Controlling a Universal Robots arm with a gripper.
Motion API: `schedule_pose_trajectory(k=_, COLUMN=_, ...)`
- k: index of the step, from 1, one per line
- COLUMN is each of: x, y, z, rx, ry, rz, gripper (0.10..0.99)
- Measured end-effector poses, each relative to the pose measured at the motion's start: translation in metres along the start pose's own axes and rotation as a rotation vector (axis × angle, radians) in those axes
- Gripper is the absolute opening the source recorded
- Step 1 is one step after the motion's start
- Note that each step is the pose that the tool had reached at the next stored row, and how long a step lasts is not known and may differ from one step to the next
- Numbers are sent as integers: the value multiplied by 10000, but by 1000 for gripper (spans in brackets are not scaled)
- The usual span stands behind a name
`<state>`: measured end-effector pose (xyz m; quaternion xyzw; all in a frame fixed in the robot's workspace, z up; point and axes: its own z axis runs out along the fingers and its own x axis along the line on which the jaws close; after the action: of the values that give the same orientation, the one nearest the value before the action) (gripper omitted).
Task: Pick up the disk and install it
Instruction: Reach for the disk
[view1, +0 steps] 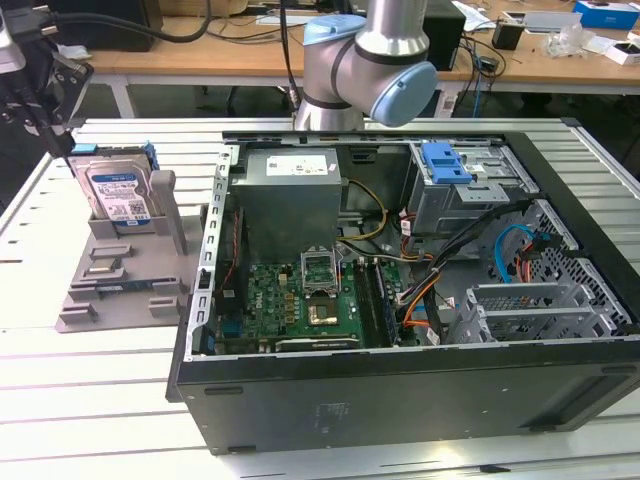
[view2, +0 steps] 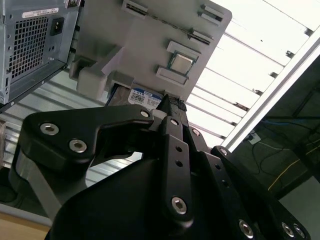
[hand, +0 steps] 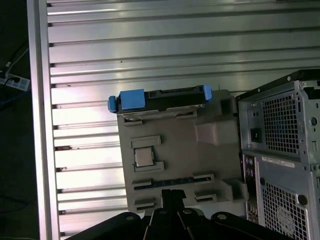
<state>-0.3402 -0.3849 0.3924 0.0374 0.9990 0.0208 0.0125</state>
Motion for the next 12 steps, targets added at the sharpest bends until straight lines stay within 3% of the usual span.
schedule_pose_trajectory(k=12, x=141, y=39, z=4, rx=8, ry=0, rz=-1, gripper=106)
